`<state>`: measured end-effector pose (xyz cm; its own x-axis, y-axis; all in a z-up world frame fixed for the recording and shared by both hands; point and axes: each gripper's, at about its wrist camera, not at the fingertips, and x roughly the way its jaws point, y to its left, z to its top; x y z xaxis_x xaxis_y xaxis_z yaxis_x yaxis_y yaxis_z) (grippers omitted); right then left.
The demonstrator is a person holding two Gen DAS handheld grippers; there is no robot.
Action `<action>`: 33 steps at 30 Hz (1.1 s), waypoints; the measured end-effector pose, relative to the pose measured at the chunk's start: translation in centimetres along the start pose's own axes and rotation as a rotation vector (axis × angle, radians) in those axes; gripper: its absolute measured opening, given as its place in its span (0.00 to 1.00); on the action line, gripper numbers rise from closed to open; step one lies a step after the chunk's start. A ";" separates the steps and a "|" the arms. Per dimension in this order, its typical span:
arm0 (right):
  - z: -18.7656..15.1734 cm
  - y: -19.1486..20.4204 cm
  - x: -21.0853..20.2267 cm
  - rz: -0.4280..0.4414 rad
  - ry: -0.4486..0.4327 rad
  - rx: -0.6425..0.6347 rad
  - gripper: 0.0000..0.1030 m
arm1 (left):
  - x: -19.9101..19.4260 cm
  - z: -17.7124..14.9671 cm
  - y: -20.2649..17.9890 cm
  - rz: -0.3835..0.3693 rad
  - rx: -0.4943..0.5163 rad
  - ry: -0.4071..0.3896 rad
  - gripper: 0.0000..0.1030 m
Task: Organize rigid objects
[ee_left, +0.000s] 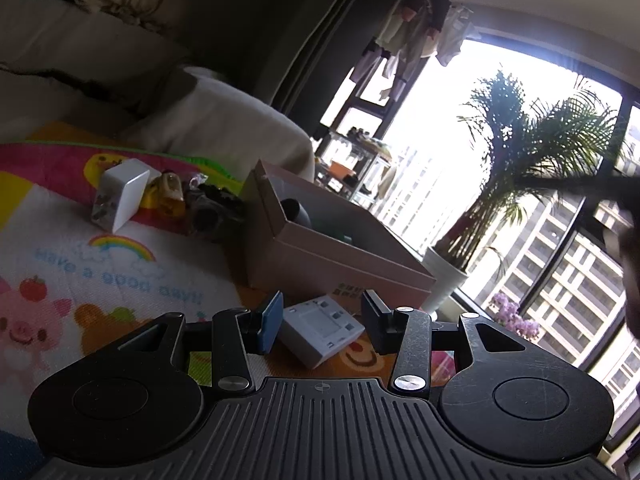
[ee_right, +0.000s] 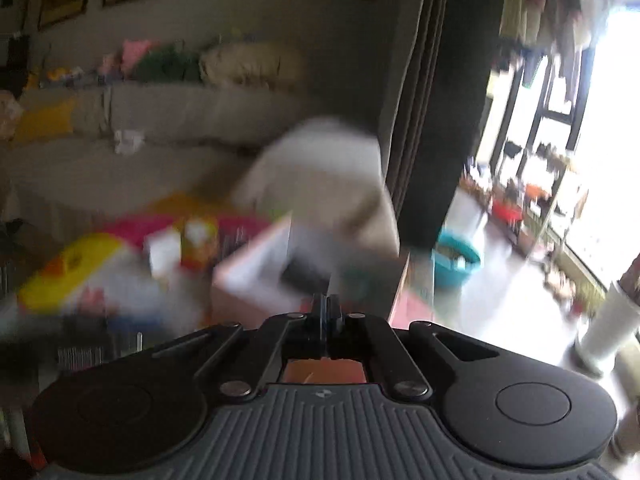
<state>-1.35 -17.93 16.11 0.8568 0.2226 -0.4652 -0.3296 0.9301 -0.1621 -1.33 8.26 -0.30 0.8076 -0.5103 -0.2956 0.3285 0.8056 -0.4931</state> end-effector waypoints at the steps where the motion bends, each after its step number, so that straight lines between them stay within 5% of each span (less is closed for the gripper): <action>1: 1.5 -0.3 0.4 -0.009 -0.022 -0.002 0.00 | 0.0 0.0 0.0 0.000 -0.001 0.000 0.46; 4: 4.2 -0.9 1.7 -0.027 -0.045 0.008 0.00 | 0.0 0.0 0.1 -0.003 -0.006 -0.002 0.46; 7: 4.3 -1.2 2.8 0.045 0.015 0.033 0.06 | -0.1 0.0 0.1 -0.010 -0.006 -0.007 0.46; 9: 2.0 -1.0 3.1 0.108 0.083 0.031 0.27 | -0.1 0.0 0.2 -0.015 -0.004 -0.008 0.46; 10: 0.5 -0.7 3.1 0.141 0.110 0.024 0.50 | -0.1 0.0 0.2 -0.017 -0.004 -0.009 0.46; 11: -1.1 -0.3 3.1 0.161 0.133 0.018 0.60 | -0.1 -0.1 0.2 -0.017 -0.003 -0.008 0.46; 17: -10.6 0.5 3.5 0.213 0.326 0.093 0.60 | 0.2 -0.1 0.3 -0.009 -0.005 0.006 0.46; 21: -12.9 0.1 5.8 0.148 0.369 0.204 0.63 | 0.3 -0.1 0.3 0.002 -0.008 0.010 0.46; 22: -13.3 0.6 5.6 0.135 0.324 0.188 0.59 | 0.3 -0.1 0.3 0.005 -0.008 0.011 0.46; 24: -13.2 2.2 5.6 0.114 0.292 0.071 0.34 | 0.4 -0.1 0.4 0.007 -0.010 0.016 0.46; 25: -12.9 2.5 5.4 0.148 0.291 0.055 0.29 | 0.4 -0.1 0.4 0.007 -0.012 0.017 0.46; 31: -10.6 1.9 4.3 0.123 0.242 0.080 0.28 | 0.3 0.0 0.4 0.005 -0.015 0.013 0.46; 33: -9.0 0.9 3.3 0.124 0.199 0.109 0.15 | 0.3 0.0 0.4 0.003 -0.016 0.012 0.46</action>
<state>-2.39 -18.95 6.64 0.7143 0.2849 -0.6392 -0.3731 0.9278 -0.0034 -0.96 8.44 -0.57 0.8025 -0.5117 -0.3070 0.3181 0.8021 -0.5054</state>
